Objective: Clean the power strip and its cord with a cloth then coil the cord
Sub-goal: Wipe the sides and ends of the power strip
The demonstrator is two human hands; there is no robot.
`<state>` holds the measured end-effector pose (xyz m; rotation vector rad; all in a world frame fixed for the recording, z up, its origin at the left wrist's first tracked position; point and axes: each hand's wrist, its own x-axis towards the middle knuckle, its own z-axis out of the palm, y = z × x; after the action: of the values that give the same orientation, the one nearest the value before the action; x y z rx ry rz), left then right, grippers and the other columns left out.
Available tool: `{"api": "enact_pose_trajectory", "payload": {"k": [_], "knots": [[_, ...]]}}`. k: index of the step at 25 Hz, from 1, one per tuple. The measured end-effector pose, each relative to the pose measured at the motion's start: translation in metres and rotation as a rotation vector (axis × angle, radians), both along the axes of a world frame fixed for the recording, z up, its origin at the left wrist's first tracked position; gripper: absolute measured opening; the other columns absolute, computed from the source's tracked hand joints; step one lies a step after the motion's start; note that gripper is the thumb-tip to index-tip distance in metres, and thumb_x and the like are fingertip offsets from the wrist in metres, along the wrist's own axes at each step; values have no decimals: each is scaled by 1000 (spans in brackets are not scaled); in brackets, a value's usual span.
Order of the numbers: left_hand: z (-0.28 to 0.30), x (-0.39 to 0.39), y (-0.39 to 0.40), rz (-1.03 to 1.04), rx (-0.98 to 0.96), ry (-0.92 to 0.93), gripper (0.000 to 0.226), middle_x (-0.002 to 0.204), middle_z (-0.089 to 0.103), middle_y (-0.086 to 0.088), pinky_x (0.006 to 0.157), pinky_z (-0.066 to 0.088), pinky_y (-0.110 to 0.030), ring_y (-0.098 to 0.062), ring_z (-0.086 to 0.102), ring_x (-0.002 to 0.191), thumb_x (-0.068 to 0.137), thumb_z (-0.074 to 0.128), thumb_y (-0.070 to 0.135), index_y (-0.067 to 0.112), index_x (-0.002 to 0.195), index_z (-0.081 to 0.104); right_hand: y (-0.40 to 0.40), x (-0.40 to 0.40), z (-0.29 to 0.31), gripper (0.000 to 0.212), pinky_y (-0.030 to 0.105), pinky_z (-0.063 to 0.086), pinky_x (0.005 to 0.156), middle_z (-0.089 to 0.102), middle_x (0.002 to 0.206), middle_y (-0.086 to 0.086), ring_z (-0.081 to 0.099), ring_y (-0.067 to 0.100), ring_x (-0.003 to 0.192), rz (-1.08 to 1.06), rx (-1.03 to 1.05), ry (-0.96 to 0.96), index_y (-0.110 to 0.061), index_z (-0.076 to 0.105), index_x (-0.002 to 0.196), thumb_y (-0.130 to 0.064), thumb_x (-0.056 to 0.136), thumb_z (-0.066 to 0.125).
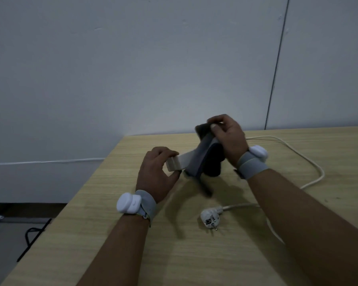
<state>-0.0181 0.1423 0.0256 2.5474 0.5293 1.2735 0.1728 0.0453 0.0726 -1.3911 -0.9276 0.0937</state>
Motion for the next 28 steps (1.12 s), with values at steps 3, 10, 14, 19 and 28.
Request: {"api": "enact_pose_trajectory", "payload": {"k": [3,10,14,19,28], "knots": [[-2,2,-1,-45,-1,22,38,121,53,-9,85,48,-32,-23,55,107,70,78,10,14,107,69,-7,42,-6,14,30,51,78,70,93,5,64,22,89,-341,-52,130,-22,65,96,-15,89,55],[-4,4,-1,-89,-61,10,39,126,46,-5,76,58,-40,-22,56,106,70,79,9,15,107,68,7,6,-34,9,34,51,76,71,95,-3,63,22,87,-47,-386,-412,-33,51,96,-28,92,45],[-6,-1,4,-97,-40,7,37,119,49,-9,77,57,-41,-22,56,99,70,80,9,11,105,69,12,-28,-28,8,31,48,68,66,92,-8,59,12,80,194,-293,-588,-37,49,97,-33,94,43],[-6,1,1,-127,-46,17,39,113,49,-9,78,57,-40,-21,57,94,70,81,10,10,106,68,18,-20,-26,12,30,44,71,66,92,-3,59,17,84,234,-344,-576,-29,55,97,-35,95,45],[-2,5,1,-128,17,18,40,114,50,-6,74,56,-42,-21,58,92,69,81,12,15,107,69,32,66,-42,35,30,33,101,53,138,3,48,25,125,36,-772,-329,-24,60,126,-36,97,43]]}}
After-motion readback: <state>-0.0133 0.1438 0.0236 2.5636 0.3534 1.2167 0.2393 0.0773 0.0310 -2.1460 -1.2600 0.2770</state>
